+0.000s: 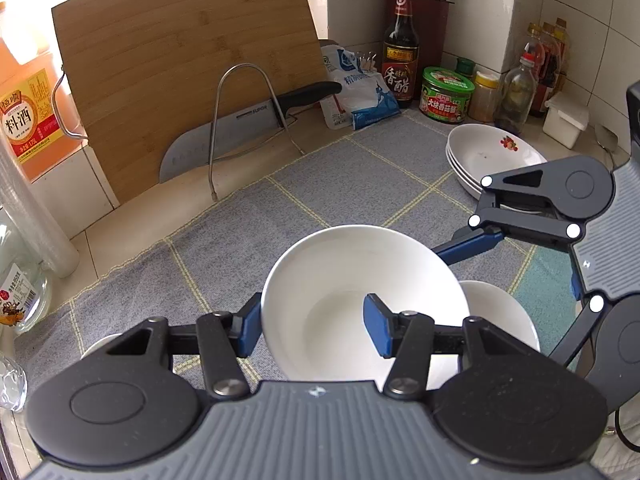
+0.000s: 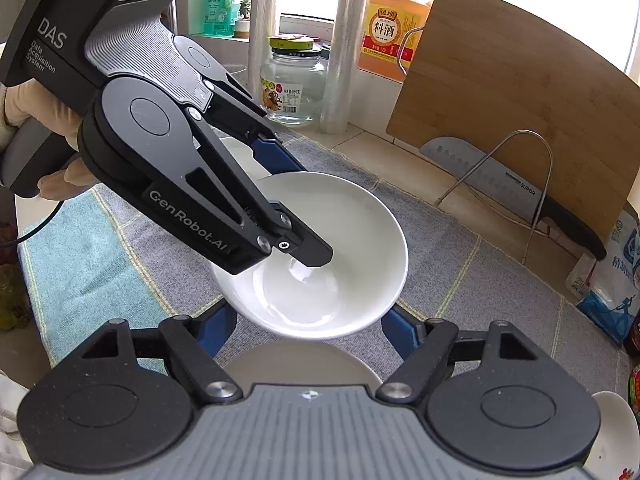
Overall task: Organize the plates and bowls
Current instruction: 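Lower the white bowl into the pink-flower bowl with the left tool, then open the left tool and withdraw it from the nested bowls, then move the right tool to the pink-flower bowl and grasp its rim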
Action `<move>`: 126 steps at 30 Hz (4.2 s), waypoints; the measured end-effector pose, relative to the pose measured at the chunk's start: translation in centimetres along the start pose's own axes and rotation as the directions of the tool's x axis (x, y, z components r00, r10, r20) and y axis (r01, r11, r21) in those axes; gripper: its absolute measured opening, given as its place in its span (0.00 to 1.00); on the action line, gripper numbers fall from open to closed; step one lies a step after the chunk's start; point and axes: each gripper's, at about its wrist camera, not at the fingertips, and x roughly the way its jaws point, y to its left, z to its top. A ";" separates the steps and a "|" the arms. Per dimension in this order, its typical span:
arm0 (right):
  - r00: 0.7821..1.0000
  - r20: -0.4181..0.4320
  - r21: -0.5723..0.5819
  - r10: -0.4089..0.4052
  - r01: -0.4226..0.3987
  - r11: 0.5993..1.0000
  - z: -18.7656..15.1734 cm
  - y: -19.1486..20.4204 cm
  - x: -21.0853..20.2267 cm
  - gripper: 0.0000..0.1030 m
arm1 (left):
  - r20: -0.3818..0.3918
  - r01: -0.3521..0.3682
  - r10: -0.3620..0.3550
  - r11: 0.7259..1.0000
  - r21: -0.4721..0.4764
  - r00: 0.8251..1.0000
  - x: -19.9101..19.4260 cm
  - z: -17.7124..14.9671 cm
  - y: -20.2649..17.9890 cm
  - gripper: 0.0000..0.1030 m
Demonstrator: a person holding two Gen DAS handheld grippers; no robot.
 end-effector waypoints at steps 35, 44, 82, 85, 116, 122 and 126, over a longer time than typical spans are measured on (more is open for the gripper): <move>0.997 -0.077 0.083 -0.011 0.017 0.996 -5.5 0.5 -5.1 0.80 | -0.034 0.102 -0.100 0.994 0.050 0.994 1.6 -1.1 -6.8 0.51; 0.995 -0.100 0.100 0.019 -0.009 0.995 -6.1 0.4 -4.7 0.80 | -0.051 0.110 -0.108 0.993 0.039 0.993 2.2 -1.6 -7.0 0.51; 1.000 -0.008 0.104 0.009 -0.008 0.995 -5.7 0.0 -5.5 1.00 | -0.001 0.079 -0.079 0.997 0.009 0.997 1.1 -2.4 -5.7 0.68; 1.000 0.000 0.116 -0.011 0.011 0.993 -5.7 -0.3 -5.8 1.00 | 0.005 0.066 -0.066 0.998 -0.009 0.998 0.7 -2.6 -5.1 0.68; 0.998 0.059 0.010 -0.006 0.006 1.000 6.4 3.3 1.8 1.00 | 0.012 -0.306 0.322 0.911 -0.276 0.947 -3.1 -11.8 6.7 0.91; 0.999 0.041 0.028 0.027 -0.028 0.999 9.7 4.3 5.5 1.00 | 0.028 -0.302 0.321 0.913 -0.274 0.947 -1.9 -12.4 8.2 0.91; 0.998 0.025 0.085 0.050 -0.052 0.995 11.3 4.4 7.5 1.00 | 0.042 -0.275 0.298 0.921 -0.275 0.954 -1.4 -12.4 8.6 0.91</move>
